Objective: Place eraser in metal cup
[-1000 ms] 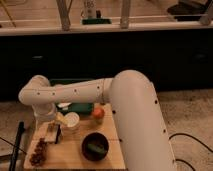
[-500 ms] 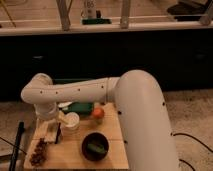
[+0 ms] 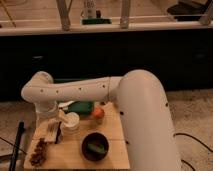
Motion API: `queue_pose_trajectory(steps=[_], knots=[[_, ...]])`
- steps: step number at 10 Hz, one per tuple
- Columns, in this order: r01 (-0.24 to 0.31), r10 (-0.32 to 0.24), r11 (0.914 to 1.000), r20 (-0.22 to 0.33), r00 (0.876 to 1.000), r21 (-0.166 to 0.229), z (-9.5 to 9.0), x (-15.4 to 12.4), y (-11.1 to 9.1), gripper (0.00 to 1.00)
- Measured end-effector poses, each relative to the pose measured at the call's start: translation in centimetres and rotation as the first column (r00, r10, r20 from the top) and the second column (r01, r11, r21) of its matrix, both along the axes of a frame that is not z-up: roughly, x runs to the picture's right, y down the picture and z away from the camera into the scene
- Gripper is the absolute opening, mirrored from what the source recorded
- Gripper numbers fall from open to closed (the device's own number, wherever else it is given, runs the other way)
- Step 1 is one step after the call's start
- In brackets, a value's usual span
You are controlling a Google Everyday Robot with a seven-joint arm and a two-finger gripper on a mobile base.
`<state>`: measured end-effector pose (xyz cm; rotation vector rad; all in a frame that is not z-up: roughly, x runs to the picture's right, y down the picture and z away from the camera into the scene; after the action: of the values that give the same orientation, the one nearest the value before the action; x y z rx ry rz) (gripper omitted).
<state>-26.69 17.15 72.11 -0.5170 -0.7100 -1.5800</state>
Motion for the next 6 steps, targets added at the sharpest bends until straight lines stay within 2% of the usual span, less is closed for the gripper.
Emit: queue_pose_trajectory(steps=[6], knots=[[0.009,-0.009,1.0000,0.002,1.000,0.004,-0.25,-0.04,-0.32,0.80]])
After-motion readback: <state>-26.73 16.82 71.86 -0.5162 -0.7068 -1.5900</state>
